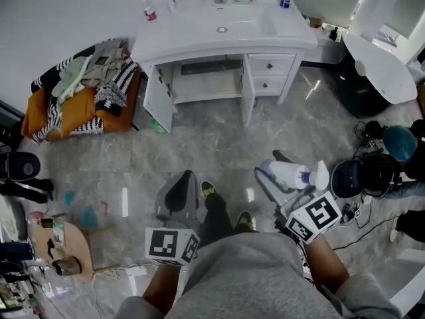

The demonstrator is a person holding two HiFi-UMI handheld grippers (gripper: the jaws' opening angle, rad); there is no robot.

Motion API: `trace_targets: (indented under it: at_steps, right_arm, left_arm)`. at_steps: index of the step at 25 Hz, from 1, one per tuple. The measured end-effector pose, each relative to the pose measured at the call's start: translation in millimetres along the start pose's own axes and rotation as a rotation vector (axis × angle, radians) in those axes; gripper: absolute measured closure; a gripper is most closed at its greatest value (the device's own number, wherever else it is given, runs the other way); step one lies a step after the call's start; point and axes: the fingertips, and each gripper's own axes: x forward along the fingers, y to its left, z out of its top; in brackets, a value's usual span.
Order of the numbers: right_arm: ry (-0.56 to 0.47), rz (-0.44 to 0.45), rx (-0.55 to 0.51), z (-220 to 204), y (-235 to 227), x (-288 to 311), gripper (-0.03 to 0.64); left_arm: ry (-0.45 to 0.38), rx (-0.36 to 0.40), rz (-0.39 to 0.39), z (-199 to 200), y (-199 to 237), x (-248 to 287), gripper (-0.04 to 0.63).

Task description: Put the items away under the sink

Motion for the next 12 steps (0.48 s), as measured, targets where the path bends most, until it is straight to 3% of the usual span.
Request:
trace_targets:
  at_steps: [12]
  right_arm:
    - [0.074,-0.004,0.012,-3.0,-23.7,75.9,0.374]
  left_arm:
    - [0.044,-0.045,-0.014,-5.5,55.9,59.2,0.584]
